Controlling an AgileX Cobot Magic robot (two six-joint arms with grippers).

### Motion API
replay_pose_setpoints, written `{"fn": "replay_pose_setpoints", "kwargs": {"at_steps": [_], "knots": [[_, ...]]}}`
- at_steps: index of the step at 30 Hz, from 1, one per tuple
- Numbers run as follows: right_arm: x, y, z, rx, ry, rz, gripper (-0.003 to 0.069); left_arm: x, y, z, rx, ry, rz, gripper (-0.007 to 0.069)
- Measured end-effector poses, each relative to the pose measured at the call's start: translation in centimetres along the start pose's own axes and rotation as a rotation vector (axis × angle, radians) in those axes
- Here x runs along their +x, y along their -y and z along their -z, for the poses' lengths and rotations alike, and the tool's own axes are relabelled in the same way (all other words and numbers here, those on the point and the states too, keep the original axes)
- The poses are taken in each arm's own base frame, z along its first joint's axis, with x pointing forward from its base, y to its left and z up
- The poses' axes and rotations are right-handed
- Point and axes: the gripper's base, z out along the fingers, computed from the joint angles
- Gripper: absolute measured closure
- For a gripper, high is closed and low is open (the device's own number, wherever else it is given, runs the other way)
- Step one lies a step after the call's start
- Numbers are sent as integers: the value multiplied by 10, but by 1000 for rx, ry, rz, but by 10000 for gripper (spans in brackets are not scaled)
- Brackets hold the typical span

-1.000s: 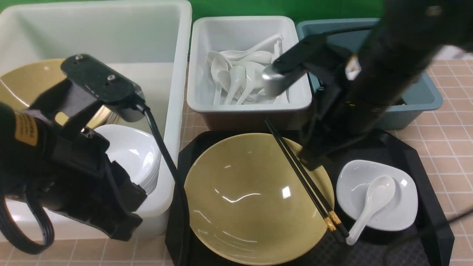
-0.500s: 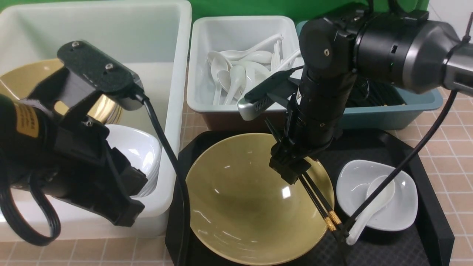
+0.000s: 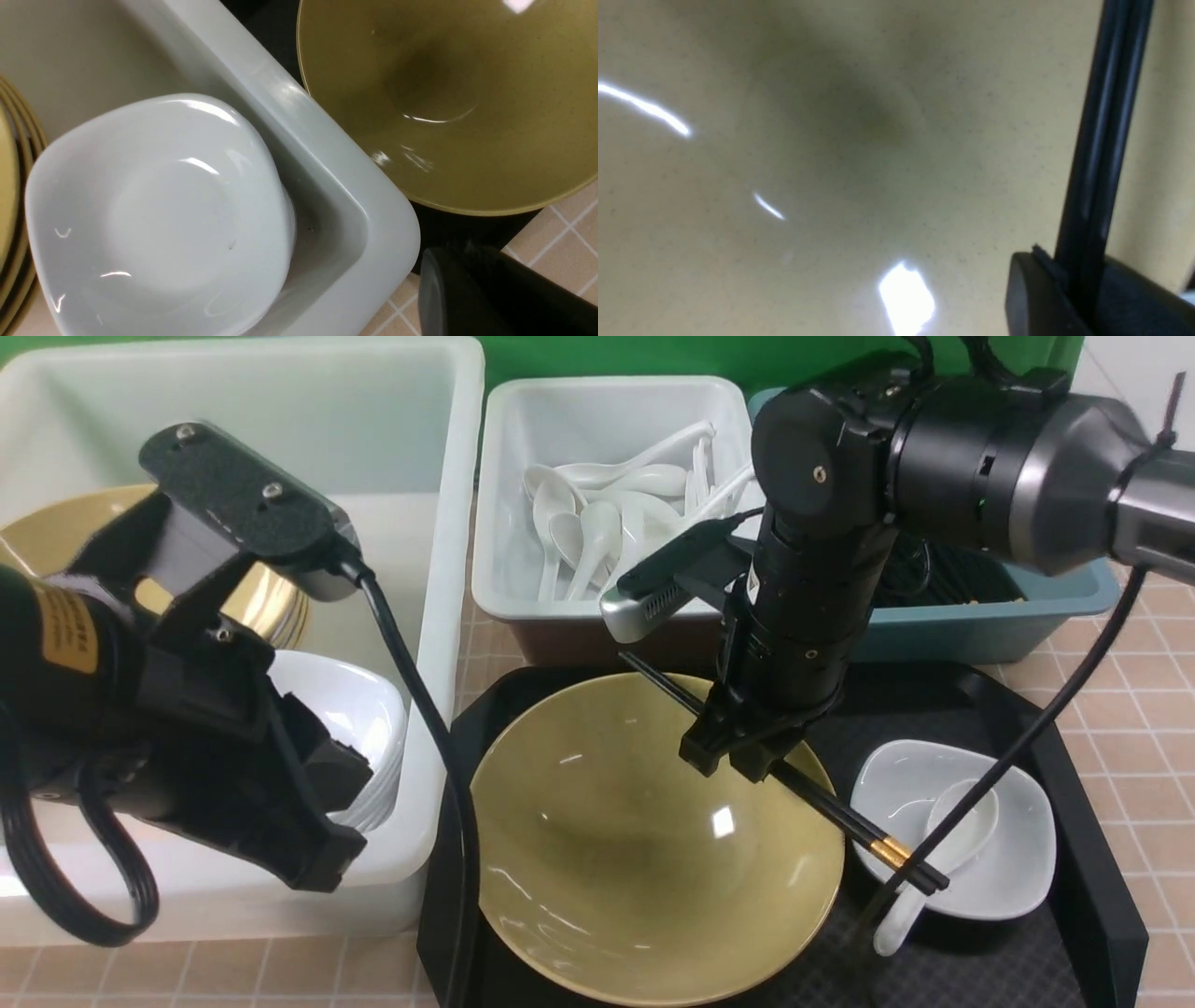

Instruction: On brown table put chopsticks spoon bowls plates into blue grey white boxes.

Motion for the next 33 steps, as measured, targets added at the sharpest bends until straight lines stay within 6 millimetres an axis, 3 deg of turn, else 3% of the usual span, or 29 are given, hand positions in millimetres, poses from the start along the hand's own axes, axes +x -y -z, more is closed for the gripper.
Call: {"fn": "replay_pose_setpoints", "kwargs": {"at_steps": [4, 7, 10, 13, 17, 21, 24, 26, 29, 30, 33], "knots": [[-1, 2, 27, 22, 80, 5, 501, -10, -2, -4, -10, 80, 18, 623], [-8, 13, 56, 94, 201, 5, 501, -28, -3, -19, 4, 184, 70, 623], [-17, 29, 72, 149, 314, -25, 501, -48, -6, -40, 22, 258, 113, 623], [-26, 64, 86, 227, 493, -114, 501, -87, -13, -72, 31, 342, 150, 623], [-30, 106, 89, 291, 642, -208, 501, -124, -19, -81, 24, 418, 143, 623], [-32, 155, 72, 333, 748, -348, 501, -155, -25, -83, 18, 475, 128, 623], [-31, 184, 52, 351, 778, -418, 501, -162, -25, -79, 21, 496, 128, 623], [-34, 204, 25, 360, 781, -445, 491, -161, -24, -78, 28, 476, 126, 623], [-34, 213, 6, 358, 759, -458, 441, -157, -23, -80, 36, 425, 116, 623], [-34, 215, -7, 346, 709, -469, 373, -153, -22, -82, 44, 381, 109, 623], [-27, 212, -8, 318, 575, -495, 264, -147, -20, -78, 54, 315, 94, 623]]}}
